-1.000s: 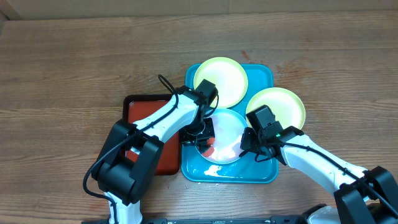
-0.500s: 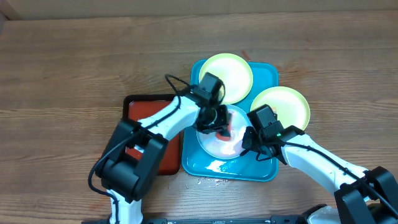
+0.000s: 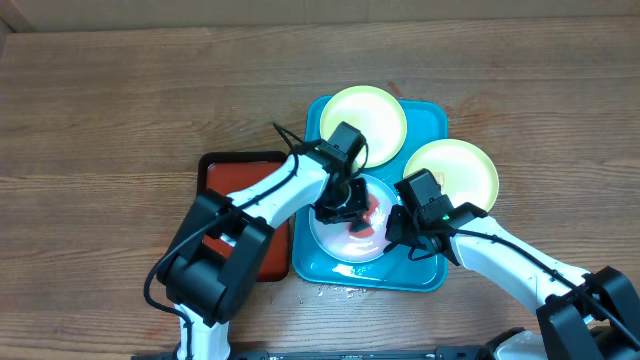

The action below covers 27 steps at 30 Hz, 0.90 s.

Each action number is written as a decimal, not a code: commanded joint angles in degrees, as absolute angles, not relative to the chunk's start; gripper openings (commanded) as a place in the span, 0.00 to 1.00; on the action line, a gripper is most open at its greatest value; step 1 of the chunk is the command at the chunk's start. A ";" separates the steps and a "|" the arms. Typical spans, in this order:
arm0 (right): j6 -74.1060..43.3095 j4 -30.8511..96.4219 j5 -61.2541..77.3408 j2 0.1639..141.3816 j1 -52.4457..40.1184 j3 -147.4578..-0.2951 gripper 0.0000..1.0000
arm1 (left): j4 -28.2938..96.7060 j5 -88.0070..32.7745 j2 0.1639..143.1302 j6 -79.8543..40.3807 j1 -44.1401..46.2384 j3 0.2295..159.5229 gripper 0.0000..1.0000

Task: Clean dirty plates on tray and stack at the side
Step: 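Scrub the white plate with the sponge held in left gripper, then return the sponge to the black tray with left gripper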

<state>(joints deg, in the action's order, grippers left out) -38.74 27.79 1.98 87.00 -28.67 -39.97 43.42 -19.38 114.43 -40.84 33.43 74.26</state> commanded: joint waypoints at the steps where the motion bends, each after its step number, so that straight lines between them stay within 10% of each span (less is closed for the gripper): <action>1: -37.50 29.04 0.08 87.99 -28.42 -39.62 0.04 | 48.84 -1.96 114.41 -42.39 30.24 74.26 0.04; 27: -35.55 29.93 0.05 87.99 -28.42 -39.62 0.04 | 65.65 11.64 90.78 -34.59 19.00 68.82 0.04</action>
